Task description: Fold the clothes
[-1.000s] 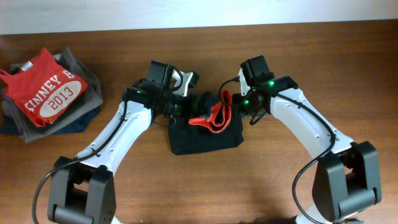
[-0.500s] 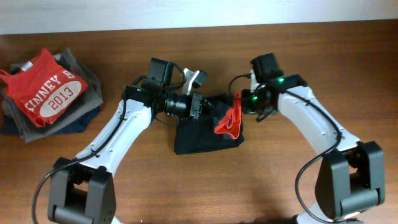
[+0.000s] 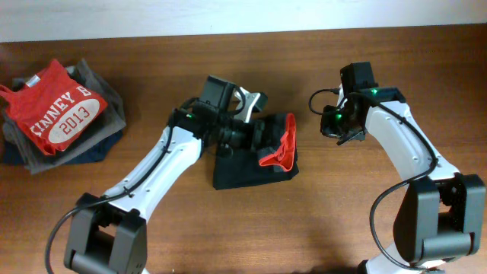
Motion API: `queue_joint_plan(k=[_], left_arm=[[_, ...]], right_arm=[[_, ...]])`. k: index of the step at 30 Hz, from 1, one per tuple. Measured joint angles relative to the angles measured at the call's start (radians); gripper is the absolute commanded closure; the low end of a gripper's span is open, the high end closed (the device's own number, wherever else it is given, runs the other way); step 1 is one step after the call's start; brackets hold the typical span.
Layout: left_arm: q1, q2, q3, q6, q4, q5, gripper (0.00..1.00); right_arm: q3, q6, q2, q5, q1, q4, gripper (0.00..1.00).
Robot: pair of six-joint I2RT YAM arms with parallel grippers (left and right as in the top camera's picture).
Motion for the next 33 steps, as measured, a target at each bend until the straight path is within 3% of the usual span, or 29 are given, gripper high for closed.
queue_joint_plan(k=[11, 13, 15, 17, 20, 28, 33], left_arm=[[-0.063, 0.046, 0.001, -0.016, 0.162, -0.063, 0.99], [-0.068, 0.075, 0.002, -0.026, 0.198, -0.064, 0.95], [-0.068, 0.104, 0.002, -0.029, 0.243, -0.068, 0.66], [-0.068, 0.13, 0.003, -0.048, 0.288, -0.071, 0.49], [-0.068, 0.151, 0.003, -0.075, 0.326, -0.066, 0.01], [-0.032, 0.152, 0.039, -0.077, 0.265, 0.016, 0.01], [0.077, 0.137, 0.045, -0.035, 0.16, 0.013, 0.01]], right_arm=[[0.0, -0.005, 0.0, 0.0, 0.0, -0.003, 0.83], [0.0, -0.005, 0.0, 0.0, 0.0, -0.006, 0.83], [0.0, -0.005, 0.0, 0.0, 0.0, -0.007, 0.83], [0.0, -0.005, 0.0, 0.0, 0.0, -0.007, 0.83], [0.0, -0.005, 0.0, 0.0, 0.0, -0.008, 0.83], [0.0, -0.019, 0.0, -0.003, 0.0, -0.018, 0.83], [0.0, -0.153, 0.0, -0.127, 0.0, -0.021, 0.79]])
